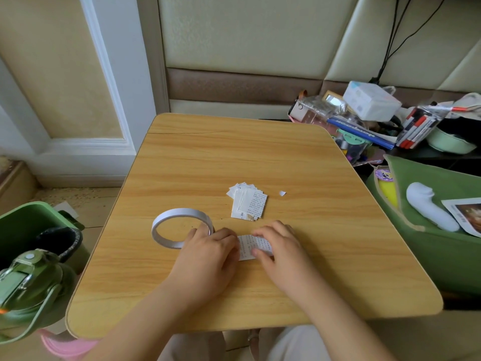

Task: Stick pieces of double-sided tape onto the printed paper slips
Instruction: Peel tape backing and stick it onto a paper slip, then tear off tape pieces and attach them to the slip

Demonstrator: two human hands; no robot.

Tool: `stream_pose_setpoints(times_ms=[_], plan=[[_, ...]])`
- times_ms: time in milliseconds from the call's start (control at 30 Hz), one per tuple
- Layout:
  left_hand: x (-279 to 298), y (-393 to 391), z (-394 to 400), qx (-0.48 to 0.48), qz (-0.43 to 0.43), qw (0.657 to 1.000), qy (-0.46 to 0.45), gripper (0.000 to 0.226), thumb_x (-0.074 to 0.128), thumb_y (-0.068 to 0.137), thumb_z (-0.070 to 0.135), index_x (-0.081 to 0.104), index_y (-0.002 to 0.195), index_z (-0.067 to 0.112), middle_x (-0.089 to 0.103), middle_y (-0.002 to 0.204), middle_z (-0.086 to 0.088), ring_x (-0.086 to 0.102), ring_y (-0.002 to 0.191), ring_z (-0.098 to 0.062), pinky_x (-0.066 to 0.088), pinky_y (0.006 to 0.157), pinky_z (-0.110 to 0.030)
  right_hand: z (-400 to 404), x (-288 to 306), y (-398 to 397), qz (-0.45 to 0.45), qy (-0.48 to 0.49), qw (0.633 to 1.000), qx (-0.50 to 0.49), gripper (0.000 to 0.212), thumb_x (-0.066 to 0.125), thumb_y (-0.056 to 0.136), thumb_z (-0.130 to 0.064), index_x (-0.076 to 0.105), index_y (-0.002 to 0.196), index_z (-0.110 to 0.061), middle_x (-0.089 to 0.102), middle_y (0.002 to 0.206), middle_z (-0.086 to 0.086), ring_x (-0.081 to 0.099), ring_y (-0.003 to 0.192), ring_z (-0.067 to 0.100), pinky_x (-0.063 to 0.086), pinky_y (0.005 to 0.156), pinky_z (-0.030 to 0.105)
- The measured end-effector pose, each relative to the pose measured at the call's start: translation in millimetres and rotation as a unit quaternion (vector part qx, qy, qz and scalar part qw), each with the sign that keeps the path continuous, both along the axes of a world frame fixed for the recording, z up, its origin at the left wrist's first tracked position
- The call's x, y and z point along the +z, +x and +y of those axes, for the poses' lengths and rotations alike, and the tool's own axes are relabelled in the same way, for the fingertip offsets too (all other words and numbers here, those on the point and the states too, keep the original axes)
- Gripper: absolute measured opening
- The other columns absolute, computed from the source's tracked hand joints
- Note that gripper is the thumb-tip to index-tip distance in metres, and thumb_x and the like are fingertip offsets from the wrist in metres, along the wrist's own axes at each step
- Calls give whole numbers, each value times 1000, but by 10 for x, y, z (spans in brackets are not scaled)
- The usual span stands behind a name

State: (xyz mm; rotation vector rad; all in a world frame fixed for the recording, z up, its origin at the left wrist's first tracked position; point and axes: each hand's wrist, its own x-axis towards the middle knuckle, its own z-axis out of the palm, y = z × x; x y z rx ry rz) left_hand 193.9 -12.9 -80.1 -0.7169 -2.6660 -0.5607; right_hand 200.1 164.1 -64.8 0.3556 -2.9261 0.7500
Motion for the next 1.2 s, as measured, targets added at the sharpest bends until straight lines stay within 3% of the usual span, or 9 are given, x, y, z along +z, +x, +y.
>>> stream_pose_setpoints(times_ms=[233,400,567,733,900,1000,1100,1167,1200], plan=[[-16,28,-44,-8,-24,1000,10,30,39,85,35,68,85,27,67,94,17,48,63,-19,42,61,-32,62,14,-18,-33,26,999,-12,45,60,91,-31,51,135,-23,45,126,-11,33,120,9,19,99,11],[14,43,-85,7,-4,1000,-13,31,40,86,34,69,87,24,69,92,13,46,59,-21,42,59,-33,25,18,-31,-25,30,999,-18,44,62,90,-33,53,131,-21,48,125,-9,38,120,12,27,102,18],[45,-97,-370,83,11,995,-53,32,38,81,31,66,72,17,66,80,3,44,58,-27,40,58,-33,64,-3,8,-7,-25,999,-40,38,65,88,-27,60,124,-16,54,117,-5,46,115,14,32,100,19],[44,-359,-604,146,1,989,-30,39,34,80,30,69,75,13,68,80,-3,46,62,-30,42,60,-35,74,40,-152,7,-26,998,-60,35,65,89,-20,62,122,-12,55,114,-2,50,113,19,37,98,26],[142,-461,-595,146,-10,989,20,29,46,81,25,71,85,11,69,99,-5,57,74,-37,46,68,-38,19,84,-470,13,18,998,-55,40,57,94,-20,54,132,-10,51,134,1,40,127,20,22,102,15],[236,-440,-563,126,-7,991,52,26,47,81,23,70,85,13,68,97,-2,61,78,-33,45,72,-36,-19,59,-630,9,50,998,-33,42,54,96,-23,50,136,-12,46,142,-1,32,132,18,14,105,13],[336,-310,-508,103,-8,989,102,23,50,83,23,70,85,13,67,94,2,60,79,-27,45,72,-33,-46,30,-696,-11,65,997,-28,29,59,93,-22,64,120,-13,60,124,-1,45,121,20,28,101,21],[398,-203,-484,91,-13,986,140,26,47,84,28,70,86,15,65,92,8,59,77,-19,44,70,-32,-46,41,-685,-4,41,998,-41,11,60,91,-18,69,85,-18,66,91,-4,55,97,24,41,87,31],[418,-158,-474,86,-17,984,156,26,47,85,29,70,86,16,64,91,11,58,76,-15,44,69,-31,-45,42,-670,4,43,998,-47,24,57,92,-16,61,69,-23,60,73,-8,54,85,26,42,78,34]])
